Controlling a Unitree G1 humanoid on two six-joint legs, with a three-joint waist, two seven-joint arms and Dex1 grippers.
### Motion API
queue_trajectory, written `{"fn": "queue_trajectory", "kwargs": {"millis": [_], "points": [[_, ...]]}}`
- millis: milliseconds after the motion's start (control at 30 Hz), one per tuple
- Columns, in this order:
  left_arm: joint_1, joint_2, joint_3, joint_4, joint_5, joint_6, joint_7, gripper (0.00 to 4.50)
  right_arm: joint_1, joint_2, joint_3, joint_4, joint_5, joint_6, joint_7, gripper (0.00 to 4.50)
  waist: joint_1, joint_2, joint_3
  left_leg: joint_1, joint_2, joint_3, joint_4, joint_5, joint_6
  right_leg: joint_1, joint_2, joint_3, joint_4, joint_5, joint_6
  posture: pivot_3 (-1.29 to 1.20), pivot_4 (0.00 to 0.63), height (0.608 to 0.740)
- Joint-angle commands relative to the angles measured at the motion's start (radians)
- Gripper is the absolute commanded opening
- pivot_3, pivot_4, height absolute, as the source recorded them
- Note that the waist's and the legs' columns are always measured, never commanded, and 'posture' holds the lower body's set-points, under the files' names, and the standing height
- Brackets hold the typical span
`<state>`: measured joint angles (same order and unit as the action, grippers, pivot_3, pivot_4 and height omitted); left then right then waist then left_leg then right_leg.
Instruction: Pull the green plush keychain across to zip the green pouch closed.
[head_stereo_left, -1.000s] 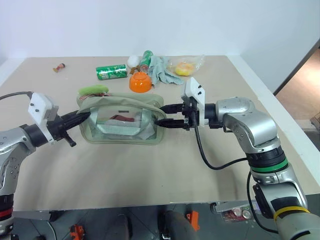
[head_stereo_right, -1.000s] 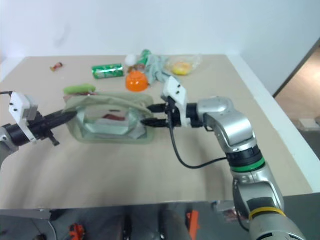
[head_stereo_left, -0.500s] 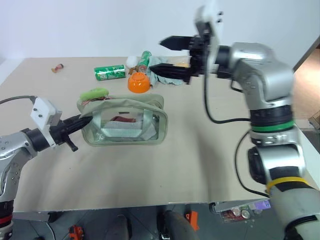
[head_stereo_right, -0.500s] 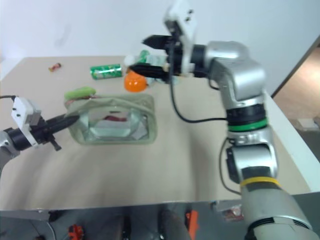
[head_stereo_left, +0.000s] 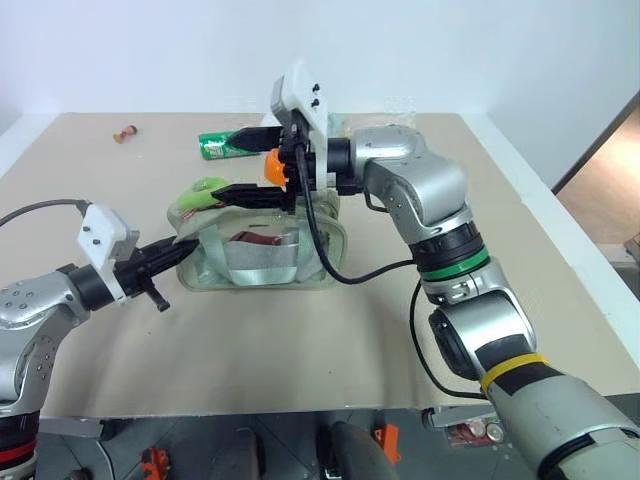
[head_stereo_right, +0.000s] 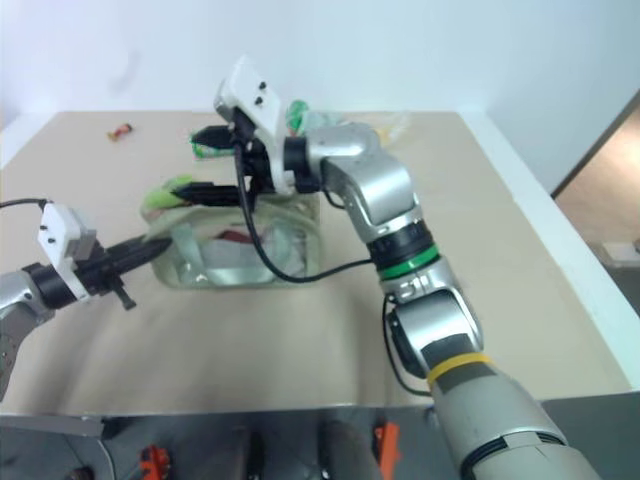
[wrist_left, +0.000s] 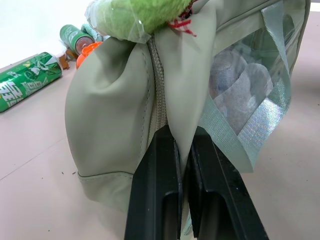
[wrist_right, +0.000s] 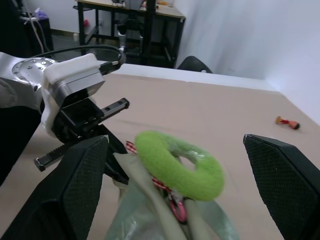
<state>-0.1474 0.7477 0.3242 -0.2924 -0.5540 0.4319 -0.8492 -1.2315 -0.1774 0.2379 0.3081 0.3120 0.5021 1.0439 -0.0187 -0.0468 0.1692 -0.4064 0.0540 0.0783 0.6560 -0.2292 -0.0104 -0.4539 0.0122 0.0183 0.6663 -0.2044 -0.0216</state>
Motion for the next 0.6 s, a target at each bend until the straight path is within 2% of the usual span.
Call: {"fn": "queue_trajectory", "kwargs": {"millis": [33,267,300,600], "points": [[0.007,-0.002,-0.018,-0.024,-0.008,0.004,-0.005,0.0,-0.033,0.03,0.017,-0.003,-0.016,-0.037,0.011,4.49,0.0,0.0,0.0,0.0,0.0,0.0,0.0,0.0,0.0,0.0,0.0,0.0,0.0,0.0,0.0,0.0,0.15,0.74],[0.006,-0.004,-0.024,-0.033,-0.009,0.007,-0.001,0.0,-0.059,0.105,0.04,0.086,-0.056,-0.085,0.015,4.49,0.0,0.0,0.0,0.0,0.001,-0.001,0.0,0.0,0.0,0.0,0.001,-0.001,0.0,-0.001,-0.001,0.0,0.15,0.74],[0.007,-0.004,-0.024,-0.034,-0.009,0.007,0.001,0.0,-0.064,0.113,0.041,0.101,-0.061,-0.093,0.017,3.96,0.0,0.0,0.0,0.0,0.001,-0.001,0.0,0.0,0.0,0.0,0.001,0.0,0.0,-0.001,-0.001,0.0,0.15,0.74],[0.014,-0.01,-0.022,-0.051,-0.011,0.013,0.017,0.0,-0.075,0.14,0.062,0.197,-0.128,-0.17,0.041,0.91,0.0,0.0,0.0,0.0,0.0,-0.002,0.0,0.0,0.0,0.0,0.0,0.0,0.0,-0.001,-0.001,0.0,0.15,0.74]]}}
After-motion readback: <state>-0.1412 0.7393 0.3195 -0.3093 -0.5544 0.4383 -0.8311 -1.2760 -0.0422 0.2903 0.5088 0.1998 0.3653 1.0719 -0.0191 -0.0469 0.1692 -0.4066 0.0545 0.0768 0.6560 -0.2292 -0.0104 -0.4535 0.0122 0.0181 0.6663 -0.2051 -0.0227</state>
